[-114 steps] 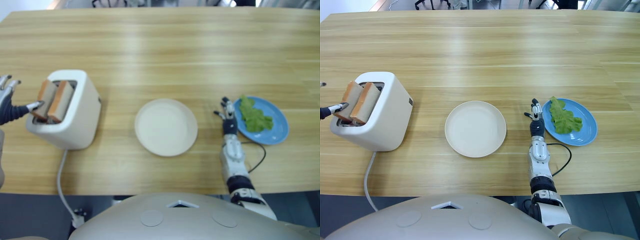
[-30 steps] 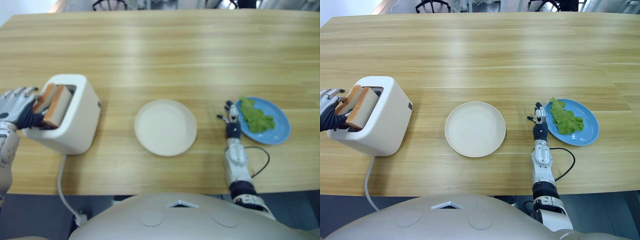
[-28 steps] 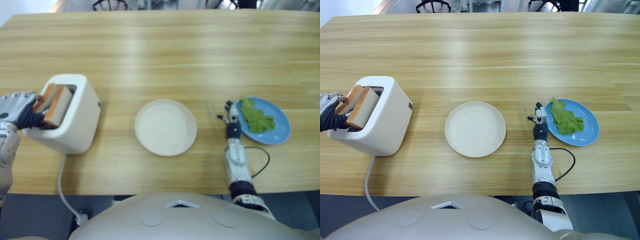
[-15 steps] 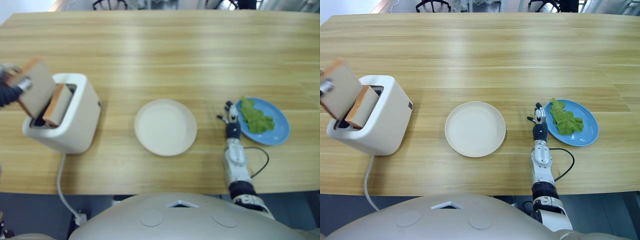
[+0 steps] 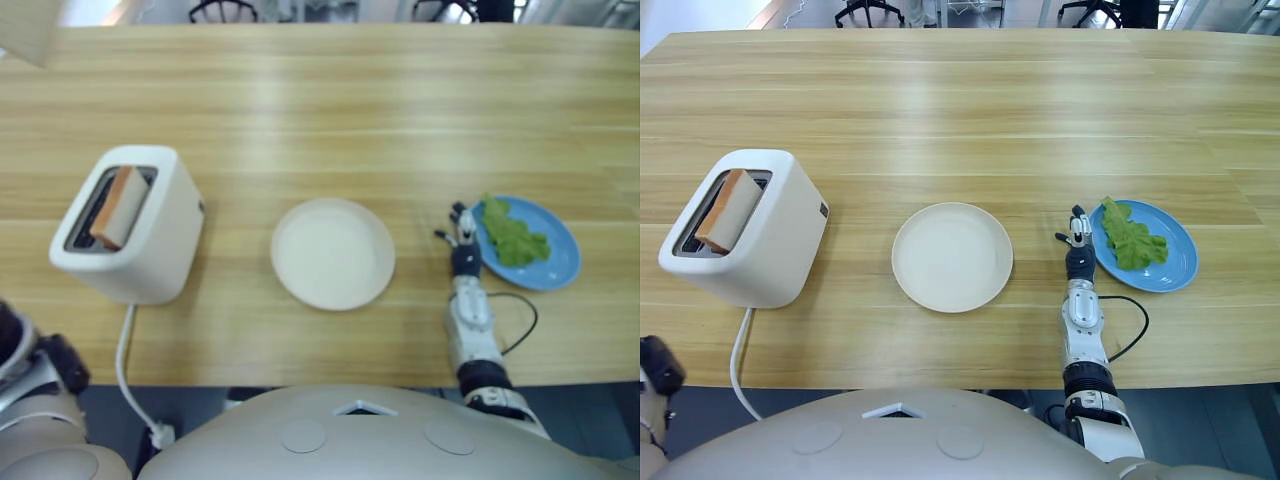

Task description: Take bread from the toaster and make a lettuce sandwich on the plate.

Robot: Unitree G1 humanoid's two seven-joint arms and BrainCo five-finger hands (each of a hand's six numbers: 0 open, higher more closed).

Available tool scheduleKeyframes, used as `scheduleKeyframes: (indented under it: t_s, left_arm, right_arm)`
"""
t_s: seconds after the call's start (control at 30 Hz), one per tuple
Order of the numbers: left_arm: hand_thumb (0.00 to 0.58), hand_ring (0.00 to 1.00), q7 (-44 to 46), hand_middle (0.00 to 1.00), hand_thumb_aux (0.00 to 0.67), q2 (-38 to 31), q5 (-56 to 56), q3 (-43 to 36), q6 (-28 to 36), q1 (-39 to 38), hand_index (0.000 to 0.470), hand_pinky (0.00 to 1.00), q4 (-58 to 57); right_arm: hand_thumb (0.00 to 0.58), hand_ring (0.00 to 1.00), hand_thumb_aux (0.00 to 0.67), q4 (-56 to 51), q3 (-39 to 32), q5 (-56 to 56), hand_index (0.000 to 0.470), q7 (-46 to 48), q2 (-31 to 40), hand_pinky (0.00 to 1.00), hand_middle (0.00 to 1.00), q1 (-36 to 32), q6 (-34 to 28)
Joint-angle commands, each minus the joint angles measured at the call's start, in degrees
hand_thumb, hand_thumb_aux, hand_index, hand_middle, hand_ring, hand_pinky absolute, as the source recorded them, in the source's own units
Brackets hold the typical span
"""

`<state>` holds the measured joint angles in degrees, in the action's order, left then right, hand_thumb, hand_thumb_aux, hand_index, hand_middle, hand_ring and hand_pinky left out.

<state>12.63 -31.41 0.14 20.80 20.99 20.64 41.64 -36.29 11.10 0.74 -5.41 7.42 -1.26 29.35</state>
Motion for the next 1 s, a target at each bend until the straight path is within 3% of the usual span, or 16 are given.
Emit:
scheduleKeyframes:
  t_s: [0.03, 0.13, 0.27, 0.7, 1.0]
  left_arm:
    - [0.580, 1.00, 2.4, 1.00, 0.670, 7.4, 0.9, -22.7, 1.6, -4.5, 0.460, 1.00, -3.2]
    - [0.580, 1.00, 3.4, 1.00, 0.670, 9.7, 8.2, -36.2, -6.0, -6.8, 0.460, 1.00, -13.7]
    - [0.580, 1.00, 2.4, 1.00, 0.670, 9.9, 15.4, -44.4, -15.8, -5.9, 0.460, 1.00, -30.9]
    - [0.580, 1.00, 5.4, 1.00, 0.670, 14.3, 22.6, -51.3, -30.4, 2.1, 0.460, 1.00, -67.2]
    - [0.580, 1.00, 13.6, 1.00, 0.670, 13.9, 22.7, -52.6, -33.7, 1.0, 0.460, 1.00, -69.3]
  right_arm:
    - [0.000, 0.00, 0.000, -1.3, -0.8, -0.5, 0.000, 0.5, -0.1, 0.00, 0.00, 0.8, -2.1]
    - [0.000, 0.00, 0.000, -0.8, -0.7, -0.5, 0.000, 0.6, -0.1, 0.00, 0.00, 1.3, -2.3]
    - [0.000, 0.00, 0.000, 0.6, -0.5, -0.4, 0.000, 0.8, 0.2, 0.00, 0.00, 2.1, -2.7]
    - [0.000, 0.00, 0.000, 5.2, -0.1, -0.1, 0.000, 0.6, 0.2, 0.00, 0.00, 4.7, -4.5]
    - [0.000, 0.00, 0.000, 6.4, -0.2, -0.3, 0.000, 0.5, 0.0, 0.00, 0.00, 5.4, -5.3]
